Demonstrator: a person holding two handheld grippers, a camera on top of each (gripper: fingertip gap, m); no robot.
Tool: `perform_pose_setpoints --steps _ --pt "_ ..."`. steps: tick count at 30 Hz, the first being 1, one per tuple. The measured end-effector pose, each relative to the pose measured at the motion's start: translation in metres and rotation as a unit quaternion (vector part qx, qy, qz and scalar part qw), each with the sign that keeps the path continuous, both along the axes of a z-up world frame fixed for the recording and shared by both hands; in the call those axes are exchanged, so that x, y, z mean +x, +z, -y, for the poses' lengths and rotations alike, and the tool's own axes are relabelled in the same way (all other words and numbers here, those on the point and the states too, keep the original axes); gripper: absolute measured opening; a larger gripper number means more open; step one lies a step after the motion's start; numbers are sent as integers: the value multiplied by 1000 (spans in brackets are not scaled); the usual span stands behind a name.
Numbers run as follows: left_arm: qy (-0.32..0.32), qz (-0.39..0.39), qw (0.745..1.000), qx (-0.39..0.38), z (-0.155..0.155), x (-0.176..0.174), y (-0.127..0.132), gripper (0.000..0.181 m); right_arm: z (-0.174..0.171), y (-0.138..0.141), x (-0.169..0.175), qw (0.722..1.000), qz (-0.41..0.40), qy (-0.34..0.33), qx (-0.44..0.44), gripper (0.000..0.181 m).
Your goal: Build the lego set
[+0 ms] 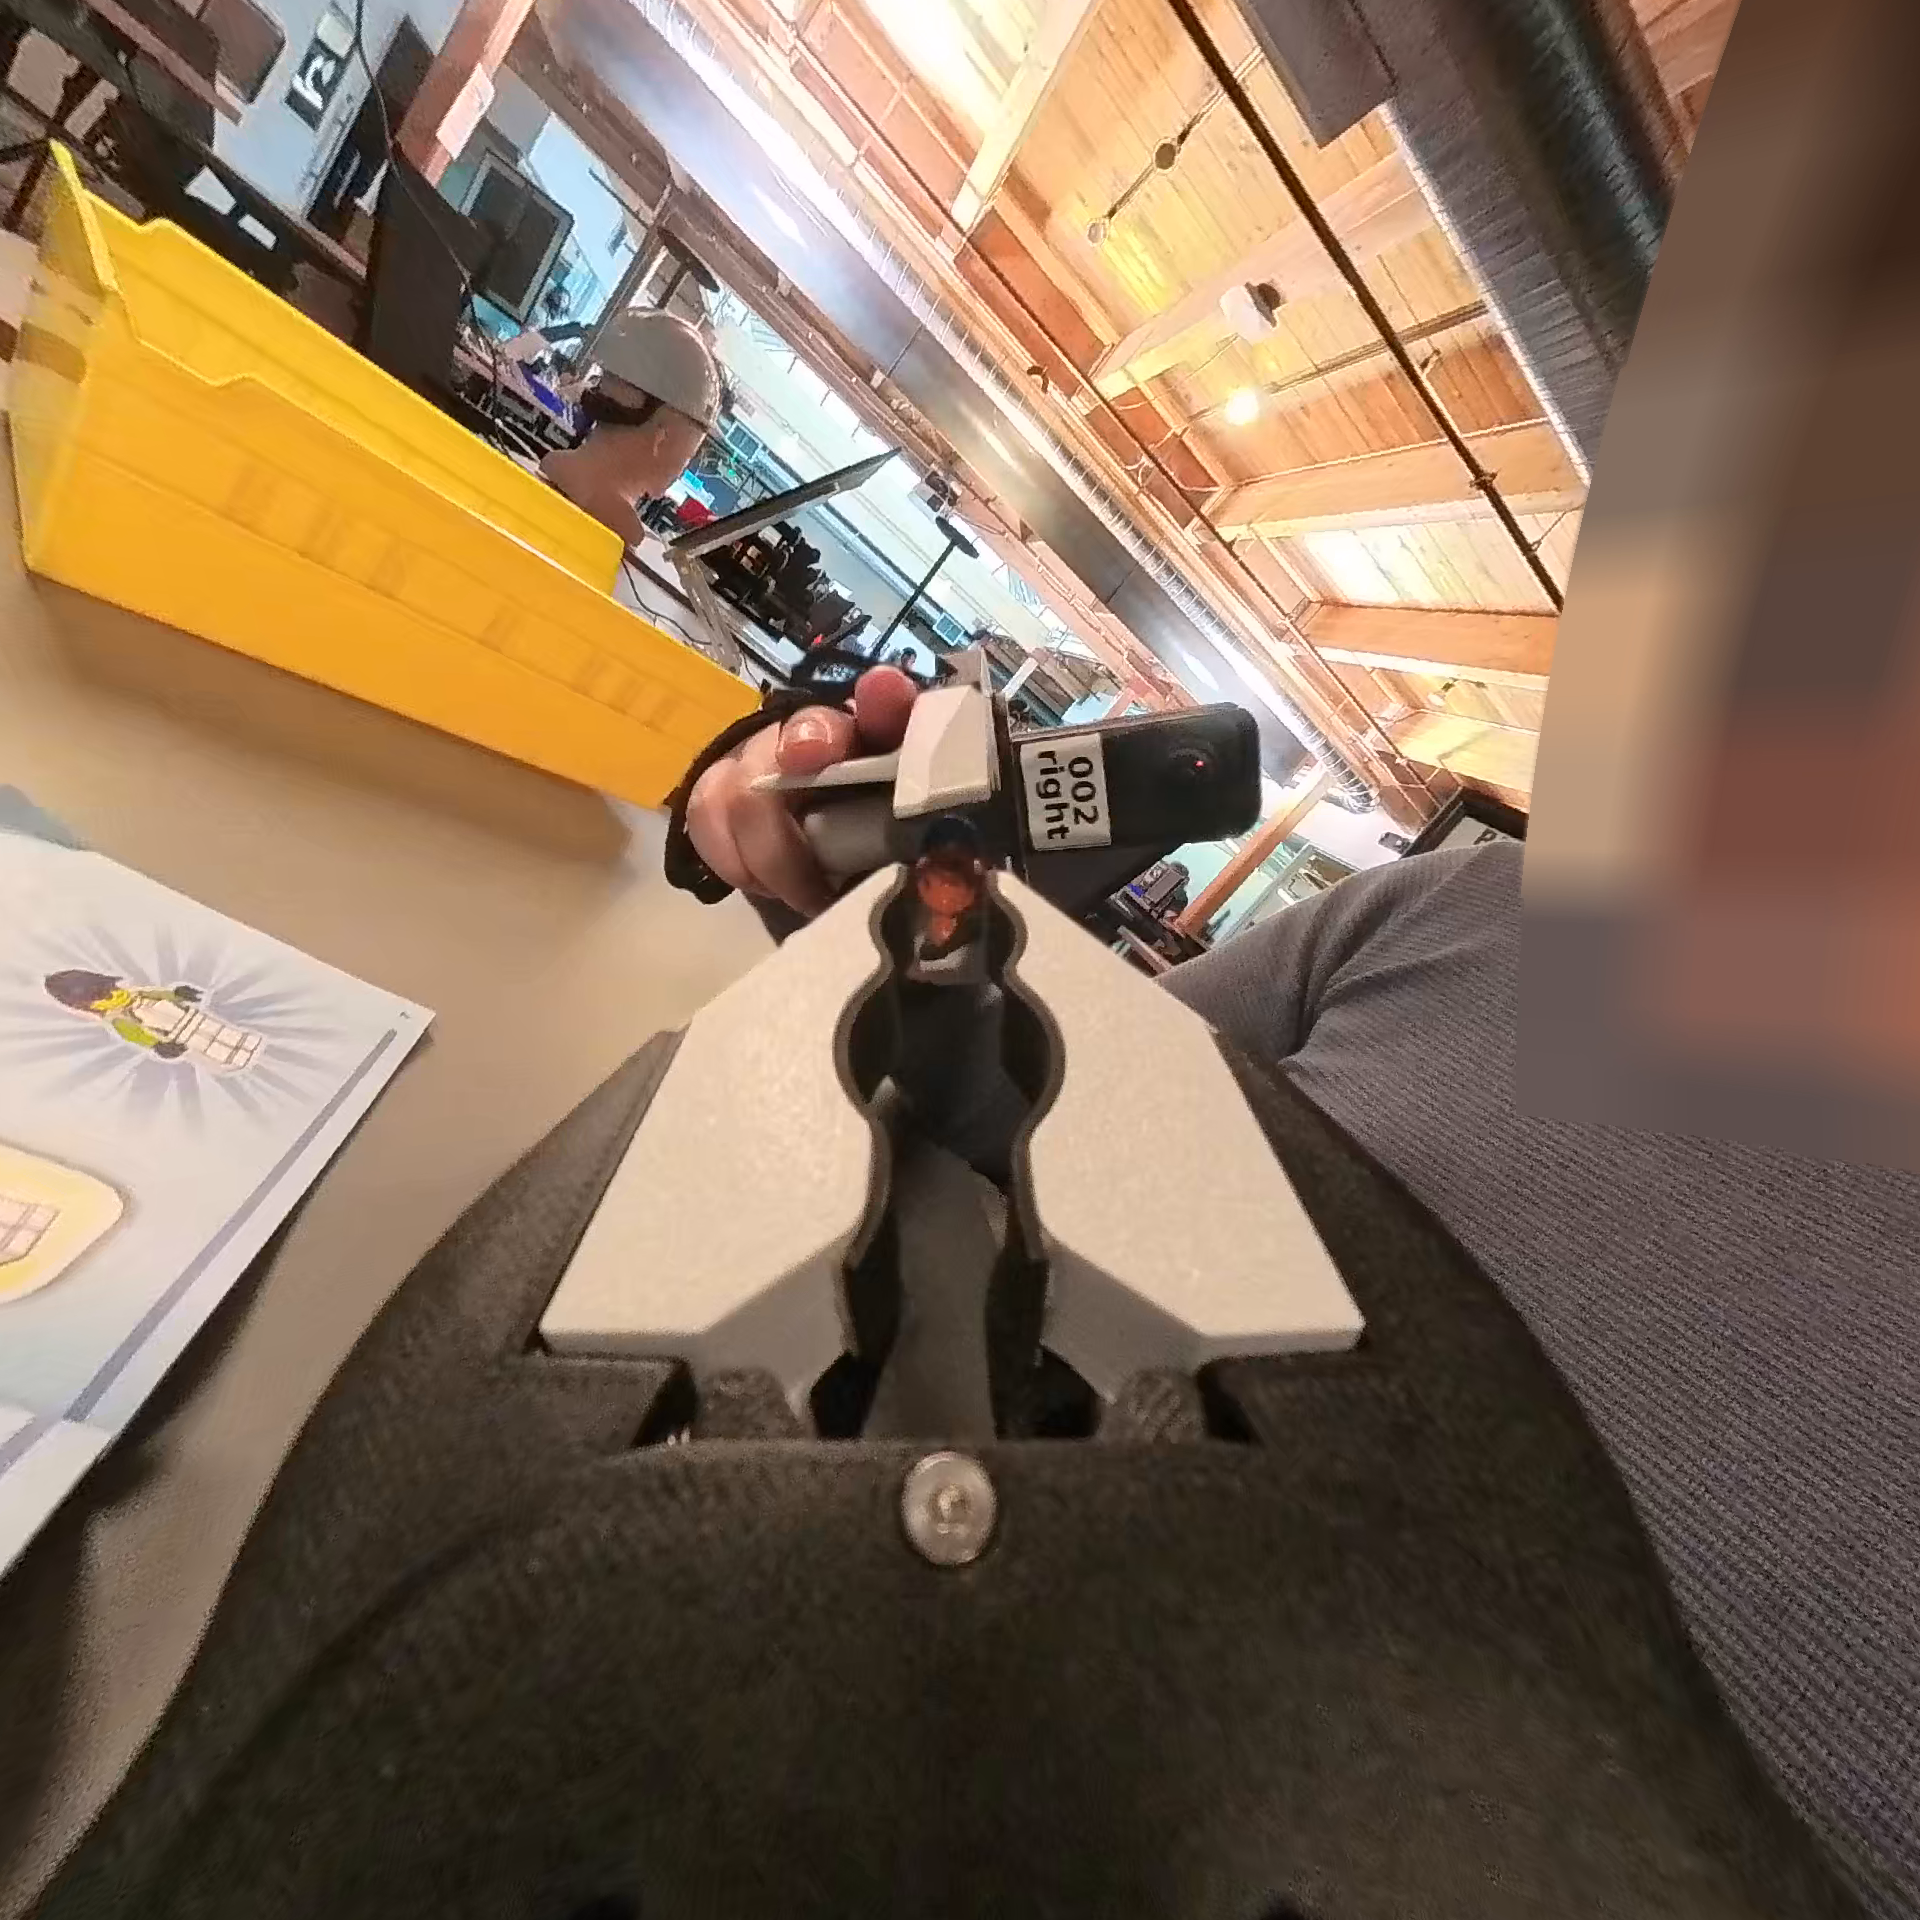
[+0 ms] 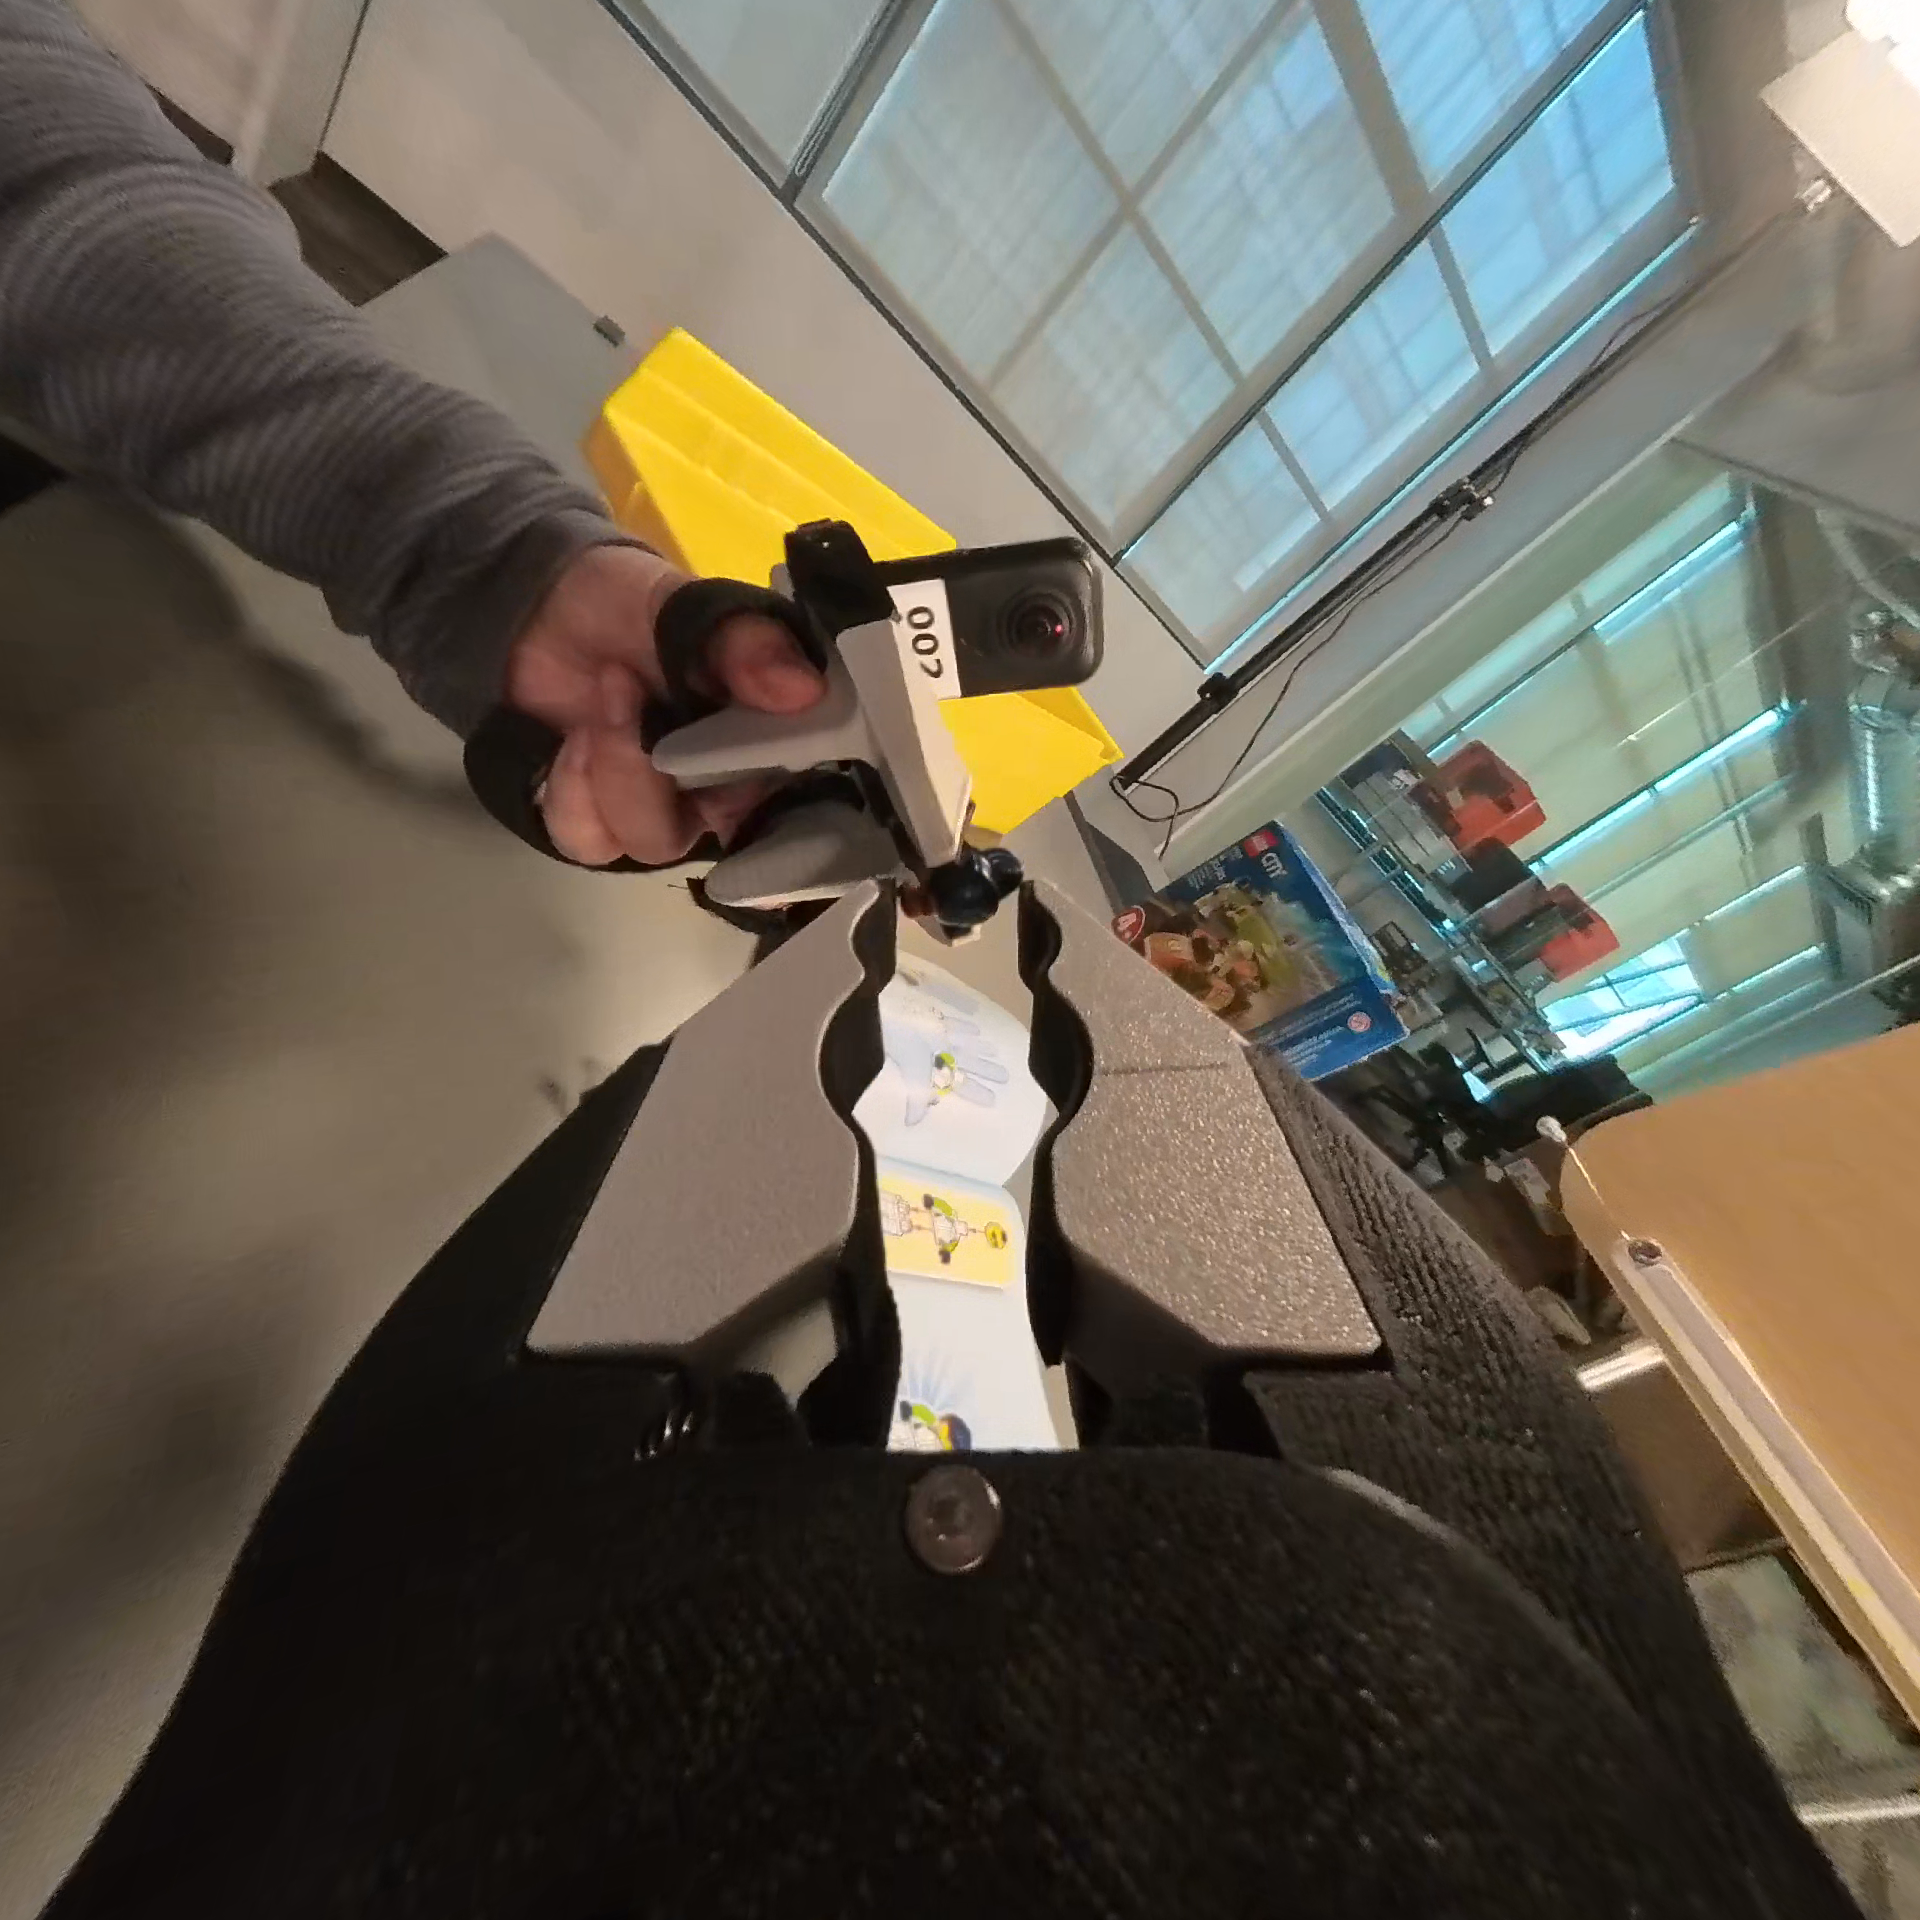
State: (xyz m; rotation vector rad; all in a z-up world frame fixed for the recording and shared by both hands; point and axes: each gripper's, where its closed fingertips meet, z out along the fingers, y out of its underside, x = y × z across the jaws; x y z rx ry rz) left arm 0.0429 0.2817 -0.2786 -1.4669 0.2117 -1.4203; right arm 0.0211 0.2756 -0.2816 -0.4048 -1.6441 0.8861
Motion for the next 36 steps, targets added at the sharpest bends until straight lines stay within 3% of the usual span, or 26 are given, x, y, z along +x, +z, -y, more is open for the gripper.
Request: perform_pose_setpoints --steps 10,17,25,27,29,31,33,36 --pt "14 -32 999 -31 -5 -3 -13 9 -5 -15 -1 998 48 8 -37 17" --pt "14 -26 998 -58 -8 -7 -18 9 -8 -16 -5 1000 5 -18 -5 25" --pt "10 -11 996 -84 -10 -7 -27 10 -9 -27 -5 999 36 -8 -1 22" --pt "19 -12 997 -80 -9 -13 -27 24 -13 -31 -5 999 45 -13 -5 22" --pt "60 -75 994 -60 -9 -25 -37 26 -18 -37 -4 997 69 -10 -27 21" --pt "116 -215 969 -31 -8 -38 -59 29 -24 -45 -3 994 97 -7 -55 21" --pt "106 -335 936 -1 2 -35 -77 35 -27 -53 -2 990 121 -3 -74 21" --pt "70 -451 890 24 12 -28 -100 39 -28 -63 -1 984 149 5 -97 21"
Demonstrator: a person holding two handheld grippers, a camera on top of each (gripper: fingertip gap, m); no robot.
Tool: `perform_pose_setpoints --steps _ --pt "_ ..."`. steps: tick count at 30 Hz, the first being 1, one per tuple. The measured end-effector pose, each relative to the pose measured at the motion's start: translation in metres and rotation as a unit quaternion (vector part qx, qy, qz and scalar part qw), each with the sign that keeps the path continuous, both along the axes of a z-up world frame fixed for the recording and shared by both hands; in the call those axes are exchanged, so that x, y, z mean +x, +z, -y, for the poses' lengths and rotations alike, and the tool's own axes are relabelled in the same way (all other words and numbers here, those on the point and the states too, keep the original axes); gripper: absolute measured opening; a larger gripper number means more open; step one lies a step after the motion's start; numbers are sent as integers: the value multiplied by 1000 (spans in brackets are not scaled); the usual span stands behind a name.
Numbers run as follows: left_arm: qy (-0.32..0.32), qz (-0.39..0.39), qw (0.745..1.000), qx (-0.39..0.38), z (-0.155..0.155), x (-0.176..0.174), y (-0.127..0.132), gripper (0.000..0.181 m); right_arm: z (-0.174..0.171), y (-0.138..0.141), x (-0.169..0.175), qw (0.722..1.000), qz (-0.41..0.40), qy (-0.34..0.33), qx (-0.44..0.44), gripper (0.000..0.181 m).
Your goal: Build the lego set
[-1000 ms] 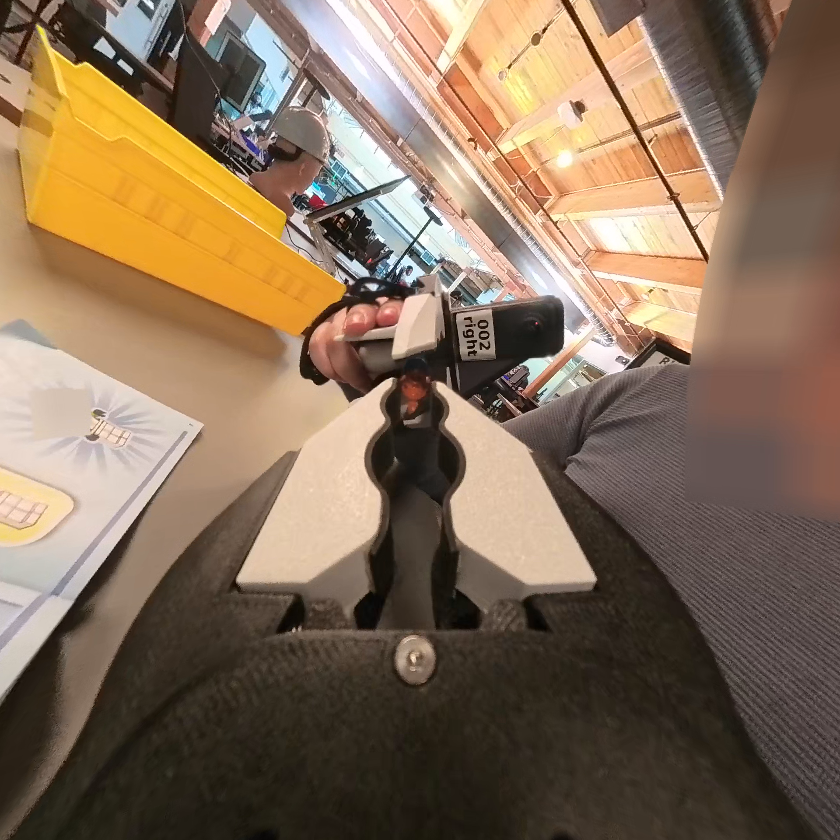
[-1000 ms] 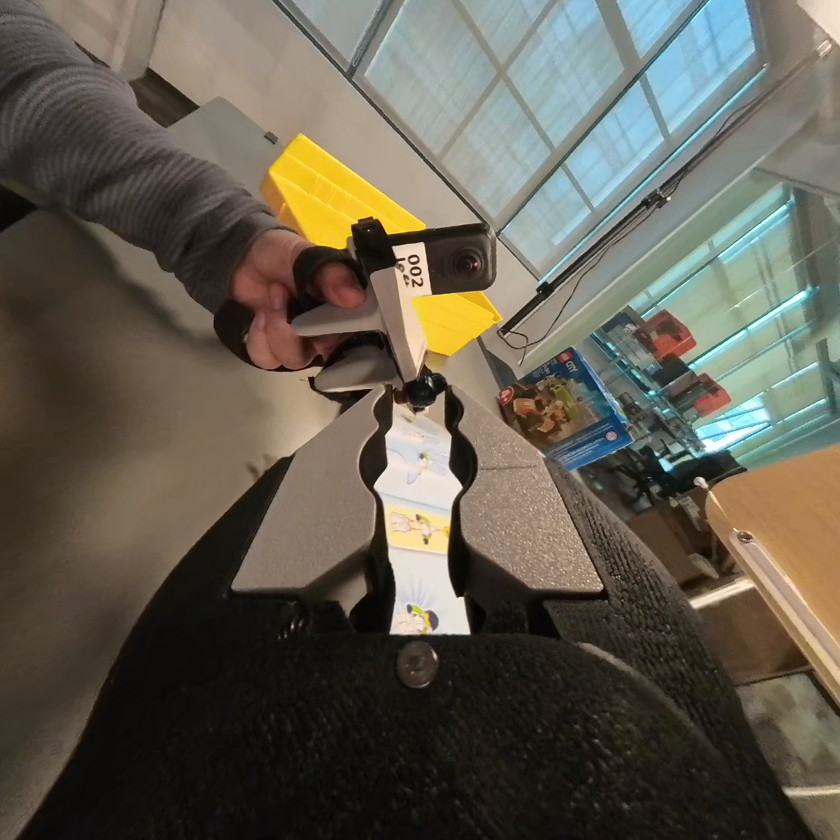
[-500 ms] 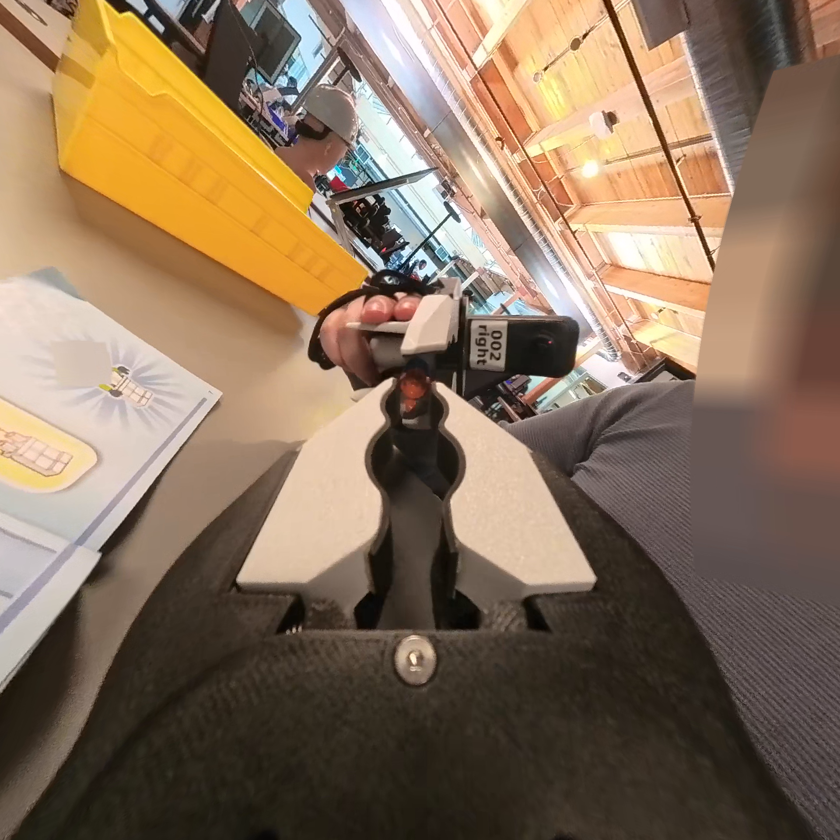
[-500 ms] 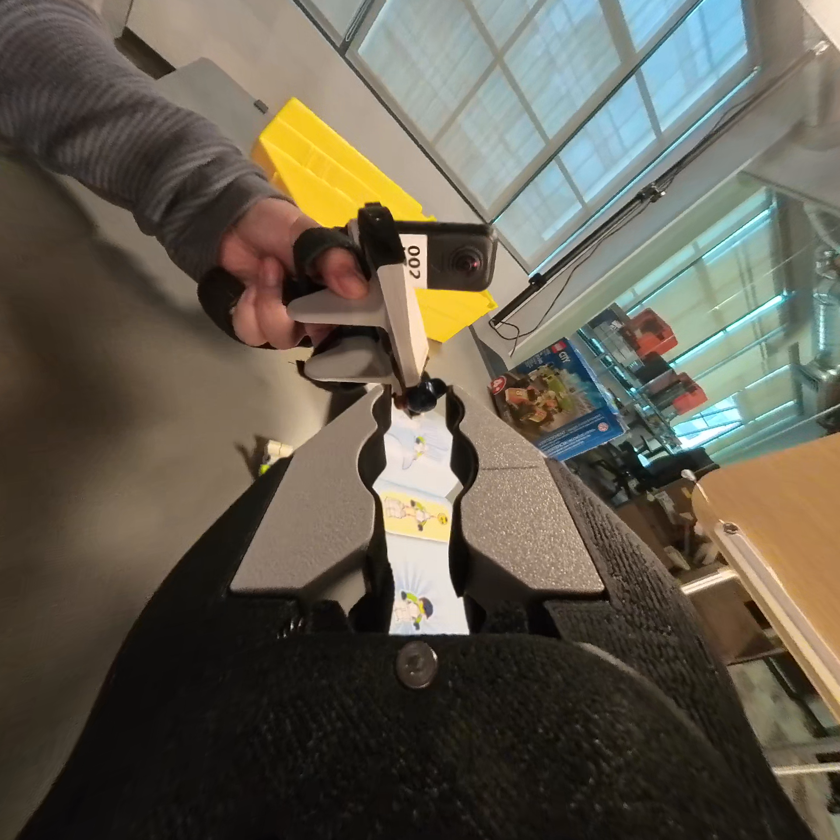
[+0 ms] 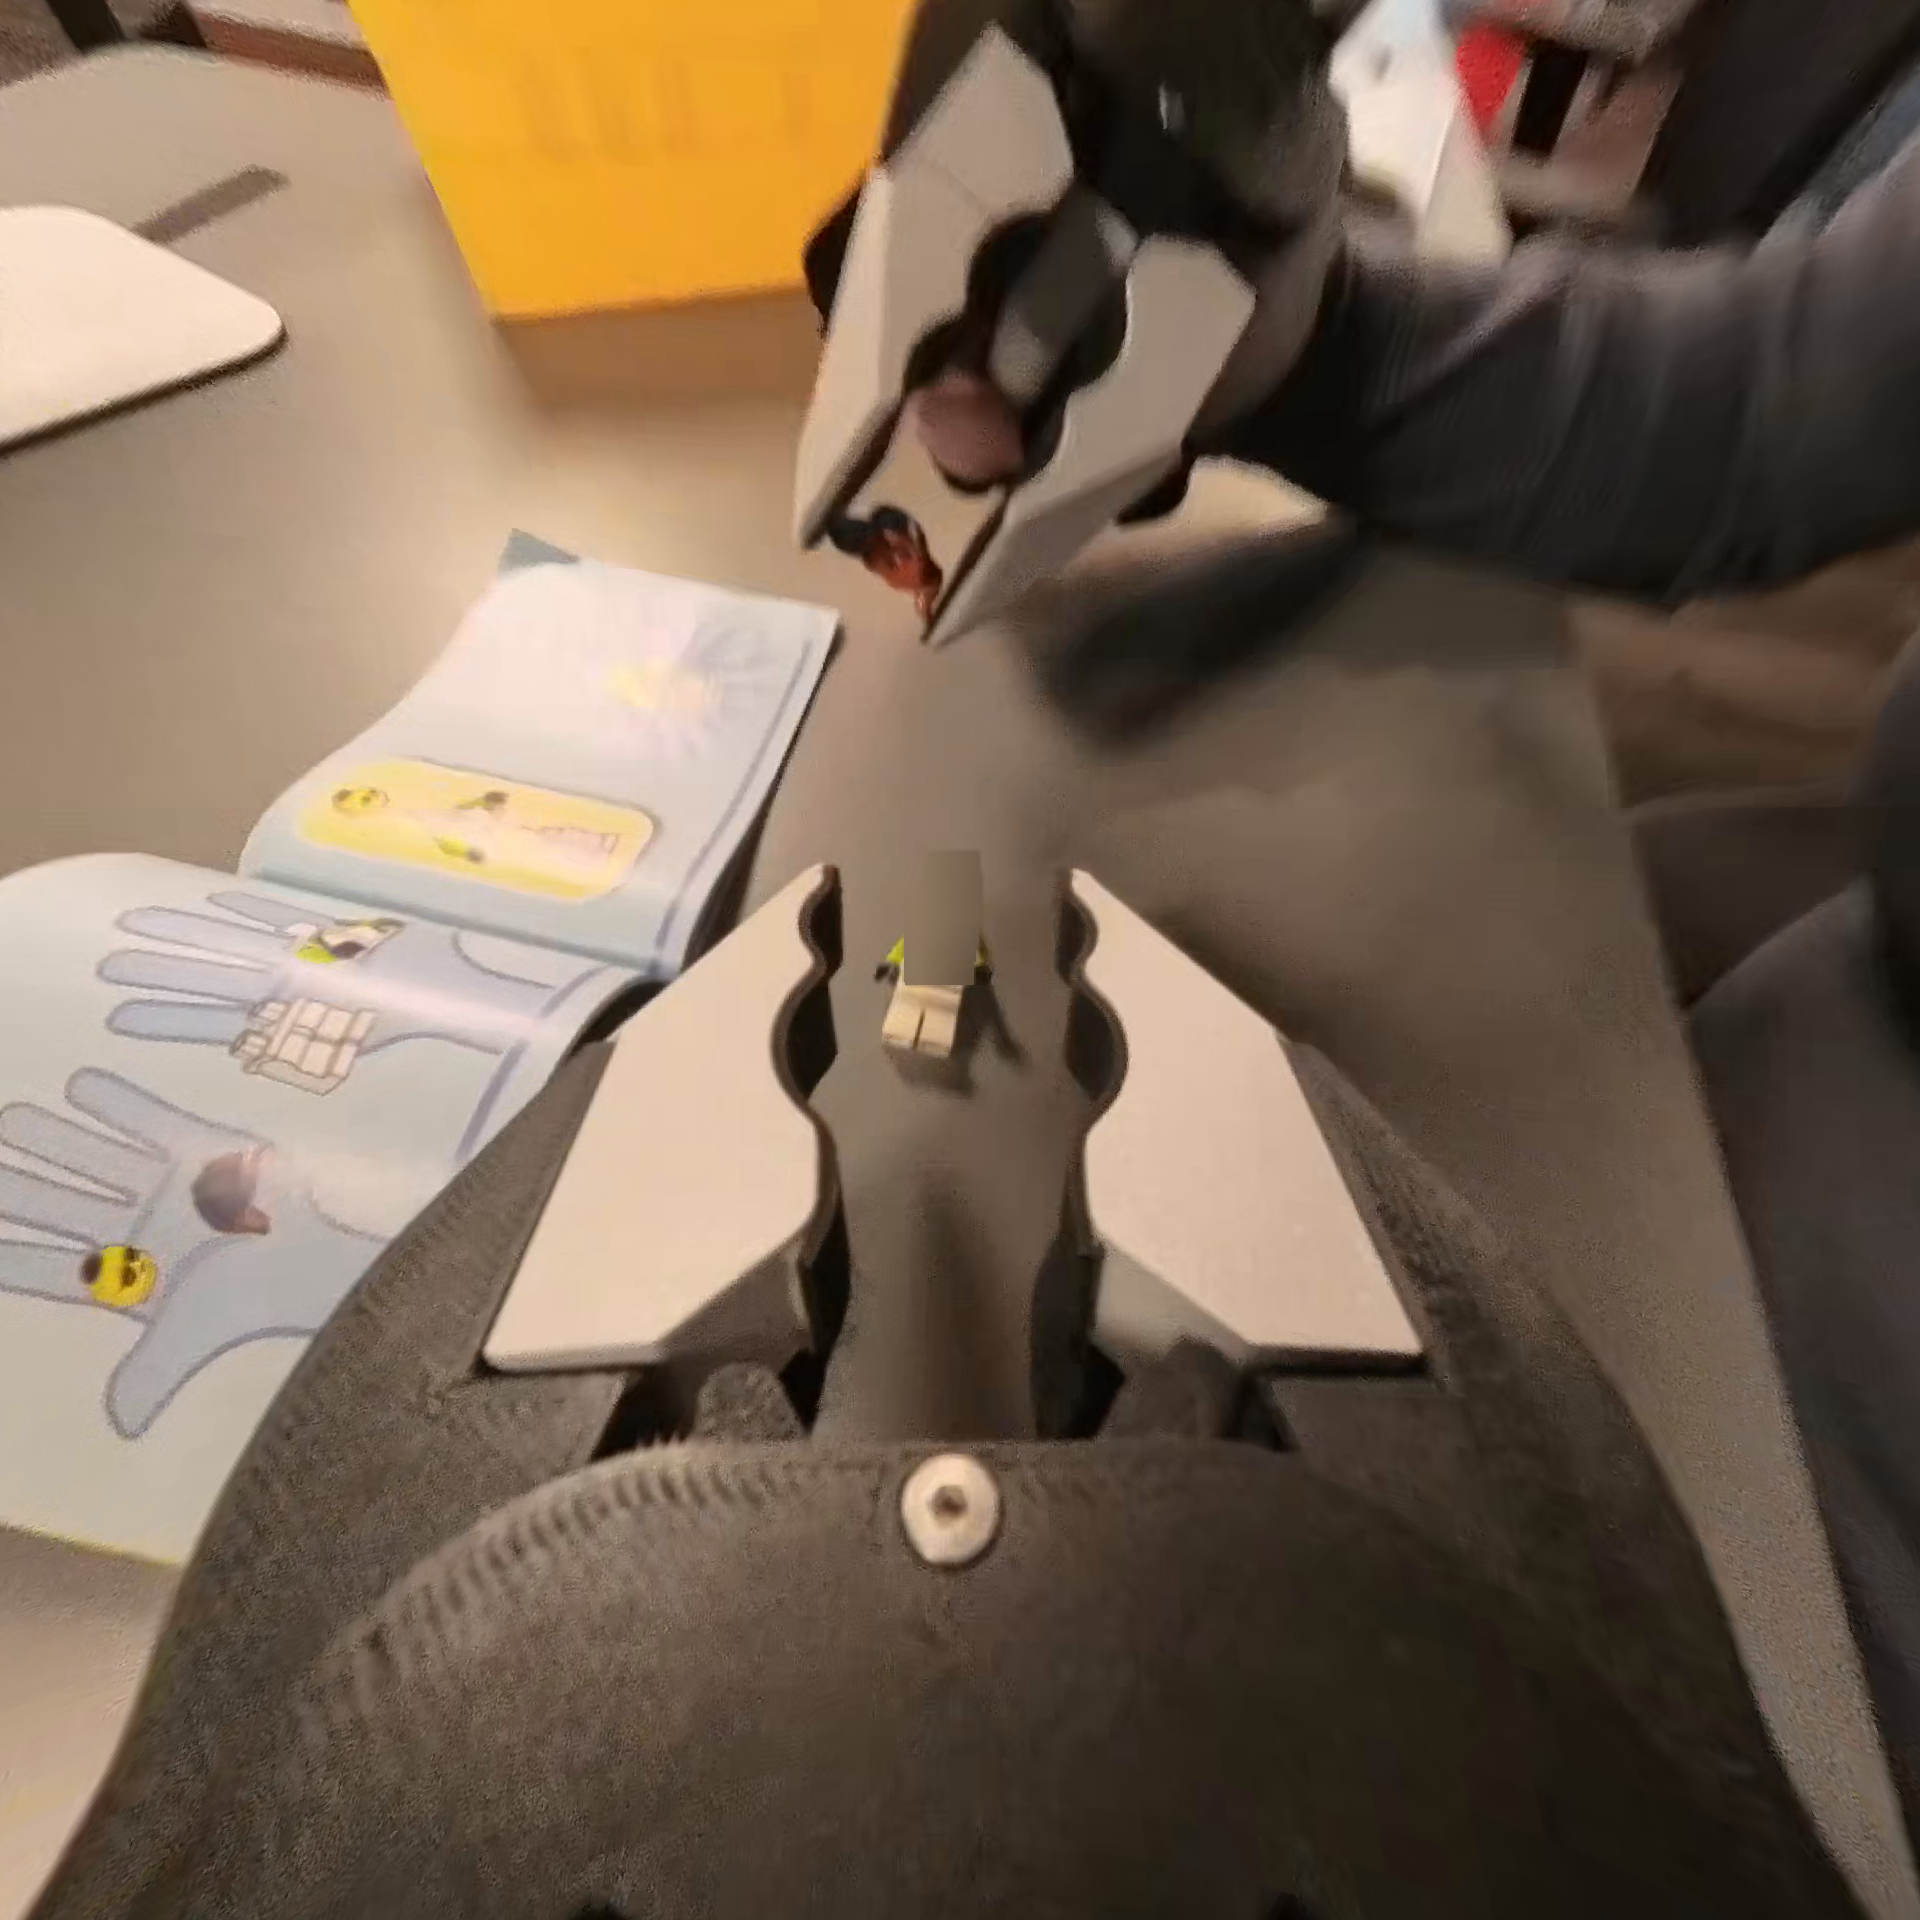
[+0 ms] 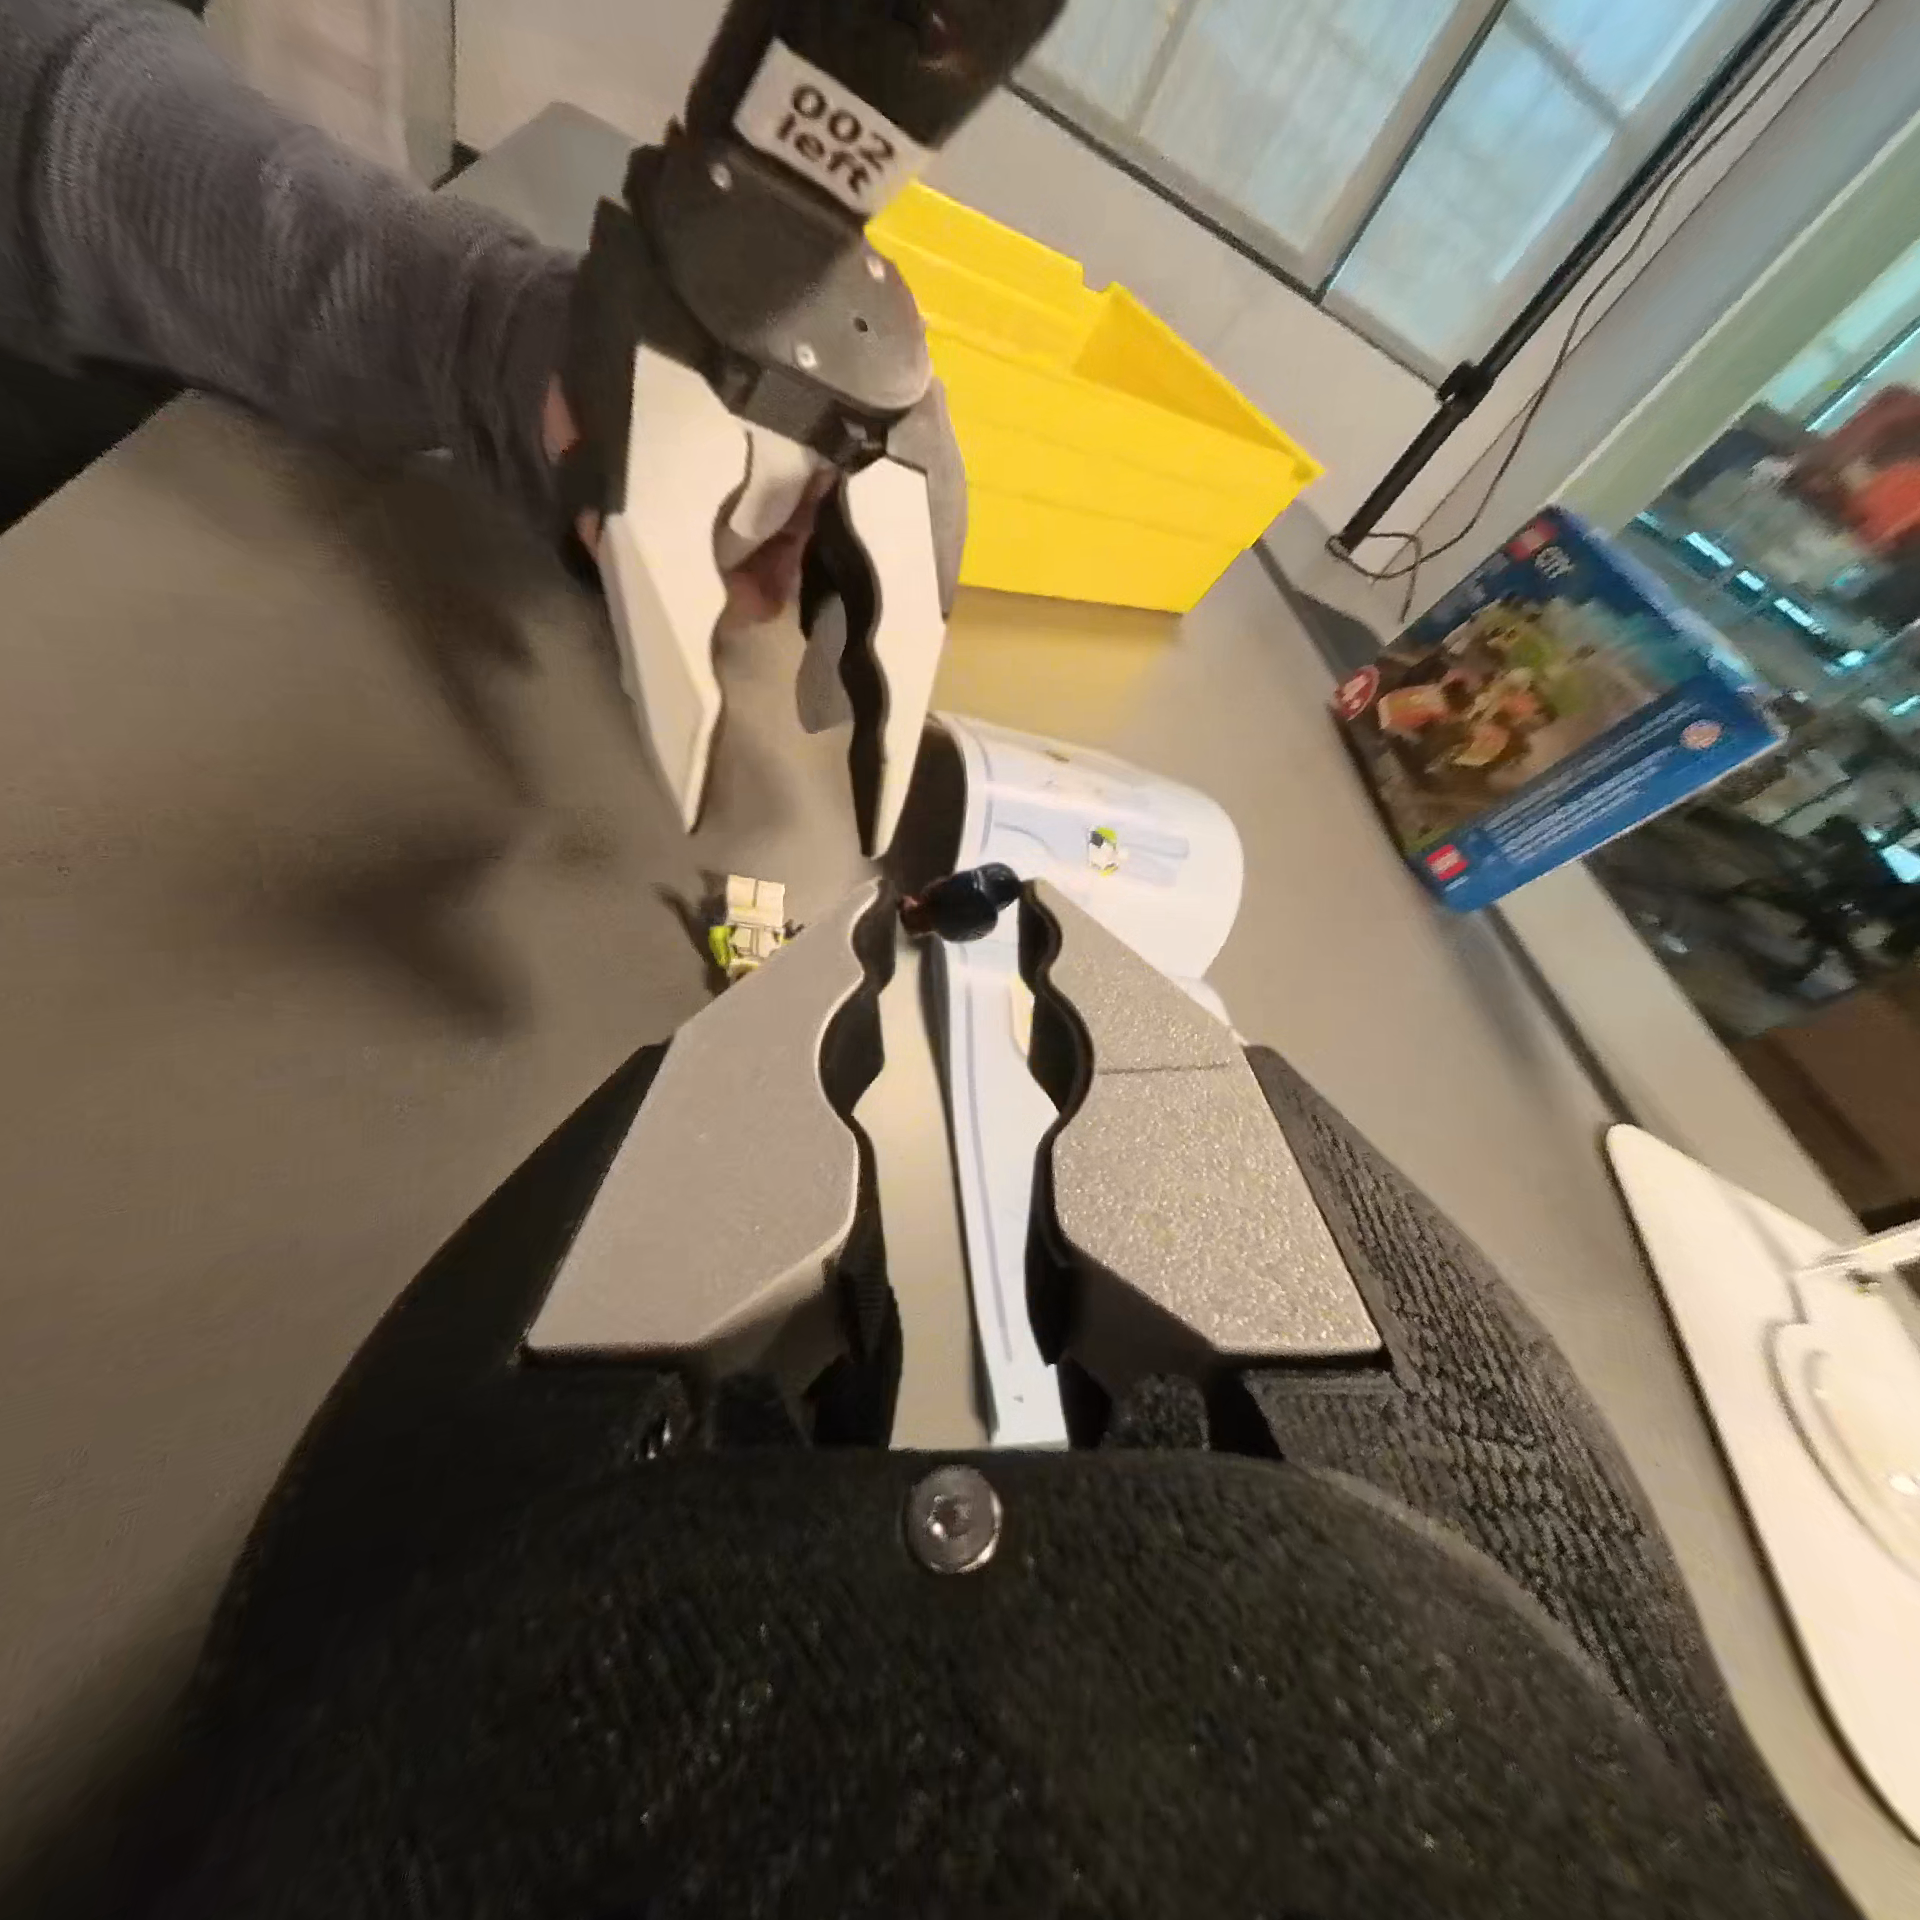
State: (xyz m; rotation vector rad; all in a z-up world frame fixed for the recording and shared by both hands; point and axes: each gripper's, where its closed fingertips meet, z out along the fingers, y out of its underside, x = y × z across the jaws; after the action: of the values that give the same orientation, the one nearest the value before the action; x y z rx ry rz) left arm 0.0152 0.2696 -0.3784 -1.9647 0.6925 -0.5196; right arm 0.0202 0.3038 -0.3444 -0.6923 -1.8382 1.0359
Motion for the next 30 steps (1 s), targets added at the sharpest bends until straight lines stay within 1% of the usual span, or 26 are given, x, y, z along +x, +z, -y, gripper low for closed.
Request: perform_pose_setpoints --steps 2,7,9,11,13,14,17,19,21,22,24,27,30 --pt "-15 -30 999 -25 2 3 -11 42 0 -4 1 1000 13 4 -9 21" --pt "-39 -48 995 -72 1 6 -30 39 4 -13 4 999 38 18 -17 21" --pt "-45 -62 994 -80 1 6 -34 34 7 -17 7 998 54 31 -22 21" --pt "-38 -93 991 -88 1 1 -41 32 13 -22 11 996 78 46 -27 21" --pt "-41 -98 991 -86 1 3 -41 20 18 -28 13 994 91 57 -24 21" --pt "-39 -92 991 -93 1 3 -41 20 20 -31 14 993 98 61 -23 21" --pt "-48 -29 992 -111 3 9 -35 15 25 -36 14 991 108 73 -25 21" --pt "-65 36 992 -103 4 15 -19 15 29 -33 14 990 108 81 -39 21" --pt "-81 107 987 -90 6 20 0 15 33 -25 15 988 99 93 -72 21" --pt "-85 118 986 -84 7 19 3 15 34 -20 15 986 96 99 -94 21" --pt "-87 109 988 -59 7 18 6 15 35 -13 15 982 93 104 -127 21" --pt "-83 100 991 -22 5 17 12 15 34 -10 14 981 89 103 -141 21" --pt "-93 111 989 -16 6 20 17 15 33 -11 12 981 92 99 -141 22"
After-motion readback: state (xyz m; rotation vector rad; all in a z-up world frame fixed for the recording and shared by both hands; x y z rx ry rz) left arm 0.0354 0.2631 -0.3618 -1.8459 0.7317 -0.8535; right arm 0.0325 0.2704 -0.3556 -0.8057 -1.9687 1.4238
